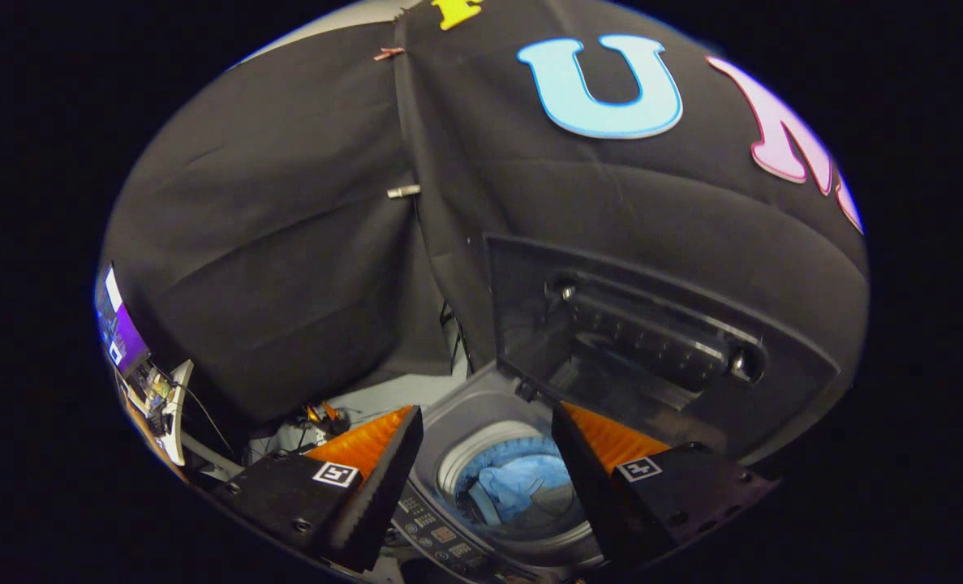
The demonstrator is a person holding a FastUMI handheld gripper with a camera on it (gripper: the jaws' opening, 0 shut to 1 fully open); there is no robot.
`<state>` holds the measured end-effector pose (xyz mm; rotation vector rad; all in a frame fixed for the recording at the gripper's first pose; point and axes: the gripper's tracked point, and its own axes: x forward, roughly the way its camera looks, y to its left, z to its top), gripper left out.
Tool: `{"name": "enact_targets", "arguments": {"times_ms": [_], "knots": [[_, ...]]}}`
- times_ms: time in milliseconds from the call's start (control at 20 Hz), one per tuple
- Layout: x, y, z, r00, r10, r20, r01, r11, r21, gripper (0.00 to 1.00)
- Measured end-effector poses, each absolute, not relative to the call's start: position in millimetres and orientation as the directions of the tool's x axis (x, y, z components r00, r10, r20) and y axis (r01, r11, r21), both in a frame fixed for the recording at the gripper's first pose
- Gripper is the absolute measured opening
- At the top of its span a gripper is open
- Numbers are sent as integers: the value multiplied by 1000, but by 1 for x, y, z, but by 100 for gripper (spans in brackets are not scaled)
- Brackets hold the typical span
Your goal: Put the clothes into the washing machine and then close the washing machine lid.
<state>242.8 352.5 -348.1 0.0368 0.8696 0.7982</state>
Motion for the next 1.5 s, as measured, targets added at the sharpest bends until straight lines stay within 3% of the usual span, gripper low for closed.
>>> {"name": "enact_targets", "arguments": {"times_ms": [200, 350, 550, 800, 1100, 1500], "knots": [[283, 346, -311, 579, 621, -528, -579, 769, 271, 99], [321, 319, -301, 738, 495, -458, -452, 867, 208, 99], [354, 286, -292, 838, 347, -422, -302, 938, 172, 99], [385, 247, -307, 882, 159, -444, -119, 986, 117, 99], [409, 206, -342, 838, 24, -544, 33, 995, 94, 99], [412, 200, -354, 821, -10, -571, 47, 998, 50, 100]]}}
